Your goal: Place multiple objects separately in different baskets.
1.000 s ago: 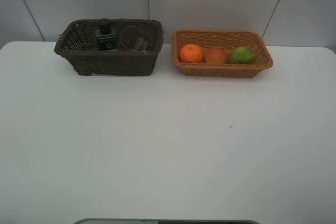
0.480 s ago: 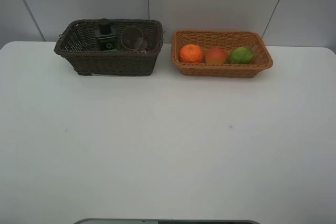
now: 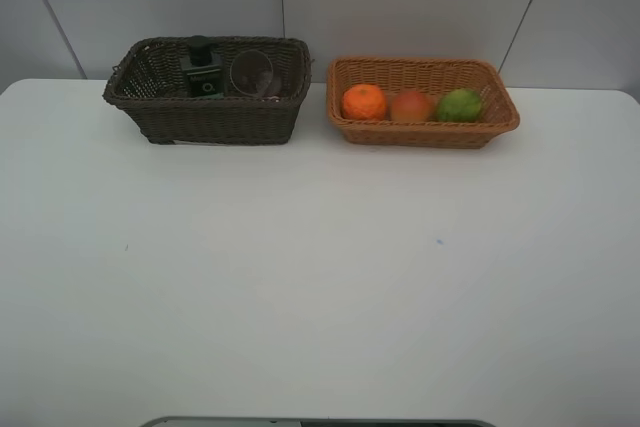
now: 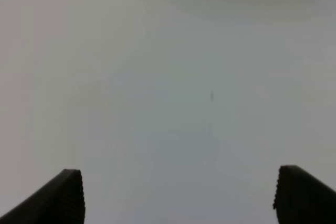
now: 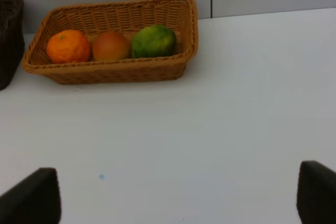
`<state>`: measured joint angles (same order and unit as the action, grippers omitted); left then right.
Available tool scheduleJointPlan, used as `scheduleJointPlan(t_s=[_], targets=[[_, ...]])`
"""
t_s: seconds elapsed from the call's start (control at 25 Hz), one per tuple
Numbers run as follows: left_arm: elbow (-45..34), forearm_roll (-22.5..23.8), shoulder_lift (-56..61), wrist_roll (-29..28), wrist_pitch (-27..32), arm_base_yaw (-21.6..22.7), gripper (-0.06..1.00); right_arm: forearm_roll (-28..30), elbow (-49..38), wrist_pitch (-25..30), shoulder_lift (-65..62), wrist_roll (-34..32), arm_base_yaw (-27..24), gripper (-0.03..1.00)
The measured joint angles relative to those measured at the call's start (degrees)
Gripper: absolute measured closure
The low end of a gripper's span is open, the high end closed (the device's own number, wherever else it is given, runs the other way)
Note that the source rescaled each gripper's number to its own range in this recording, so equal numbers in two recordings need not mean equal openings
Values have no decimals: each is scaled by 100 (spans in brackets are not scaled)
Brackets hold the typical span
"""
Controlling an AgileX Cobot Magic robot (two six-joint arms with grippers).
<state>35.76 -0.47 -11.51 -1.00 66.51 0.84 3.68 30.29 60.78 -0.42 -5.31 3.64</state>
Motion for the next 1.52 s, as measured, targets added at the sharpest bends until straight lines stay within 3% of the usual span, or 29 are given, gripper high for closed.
scheduleJointPlan(t_s=[0.44,0.68,1.0,1.52], targets=[[-282,0,102,22,-388,0,2,0,0,0,0,0,0,-3],[-292,0,185,36,-406,0,2,0,0,0,0,0,0,-3],[-670,0,1161,132,-524,0,2,0,0,0,0,0,0,-3],[-685,0,1194,100,-553,-138,2,0,0,0,0,0,0,-3]])
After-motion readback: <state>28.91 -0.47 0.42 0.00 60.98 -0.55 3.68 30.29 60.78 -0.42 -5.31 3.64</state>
